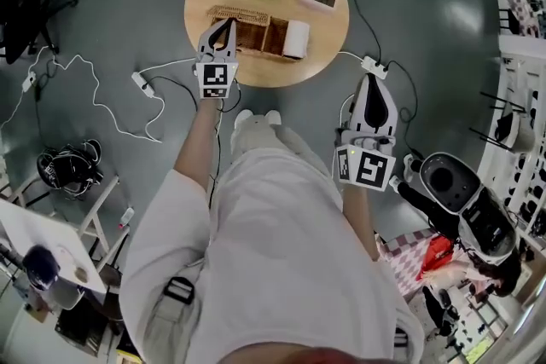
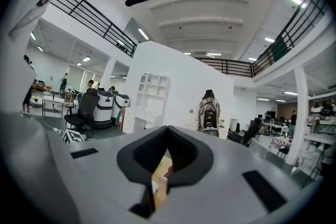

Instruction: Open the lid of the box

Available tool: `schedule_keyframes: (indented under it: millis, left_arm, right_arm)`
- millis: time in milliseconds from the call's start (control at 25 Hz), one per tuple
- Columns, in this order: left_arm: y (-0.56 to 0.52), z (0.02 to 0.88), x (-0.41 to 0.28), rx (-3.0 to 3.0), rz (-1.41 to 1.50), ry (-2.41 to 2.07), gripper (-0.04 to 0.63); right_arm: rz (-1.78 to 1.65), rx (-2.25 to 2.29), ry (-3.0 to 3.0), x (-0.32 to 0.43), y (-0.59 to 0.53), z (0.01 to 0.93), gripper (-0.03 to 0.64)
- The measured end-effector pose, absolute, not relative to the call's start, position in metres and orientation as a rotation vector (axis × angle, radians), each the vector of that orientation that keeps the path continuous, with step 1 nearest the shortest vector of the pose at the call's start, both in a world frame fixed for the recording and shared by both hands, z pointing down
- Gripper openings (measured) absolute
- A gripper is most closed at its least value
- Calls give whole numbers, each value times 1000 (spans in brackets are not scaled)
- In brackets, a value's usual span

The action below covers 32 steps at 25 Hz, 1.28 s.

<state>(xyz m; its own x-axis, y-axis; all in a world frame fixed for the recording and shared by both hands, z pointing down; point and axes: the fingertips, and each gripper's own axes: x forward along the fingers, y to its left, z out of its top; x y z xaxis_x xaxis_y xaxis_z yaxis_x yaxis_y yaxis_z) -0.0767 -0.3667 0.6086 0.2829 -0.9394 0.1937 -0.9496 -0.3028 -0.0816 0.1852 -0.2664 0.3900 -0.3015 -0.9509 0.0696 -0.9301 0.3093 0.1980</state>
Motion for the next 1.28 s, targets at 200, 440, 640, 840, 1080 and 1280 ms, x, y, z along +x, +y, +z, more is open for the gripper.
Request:
schedule_keyframes:
  millis: [200, 440, 640, 840, 1080, 1280]
  left_arm:
    - [-410, 608, -76, 2520, 289, -1817, -8]
    - [-463, 613, -77, 2546, 229, -1834, -6]
    - [-500, 612, -80, 2497, 142, -1816, 58]
    - [-488, 602, -66, 2537, 117, -1724, 296]
    - [-459, 575, -62, 2590, 112, -1684, 397]
    - [-424, 532, -67, 2635, 199, -1780, 114]
  right_arm:
    - [-182, 1781, -2357, 191, -258, 382, -11]
    - [-193, 1812, -2303, 198, -253, 383, -11]
    - [-203, 1834, -2281, 204, -254, 379, -11]
    - [-208, 1829, -2295, 201, -253, 372, -11]
    - [-215, 1814, -2342, 190, -252, 363, -11]
    - [-199, 1841, -2369, 187, -245, 355, -11]
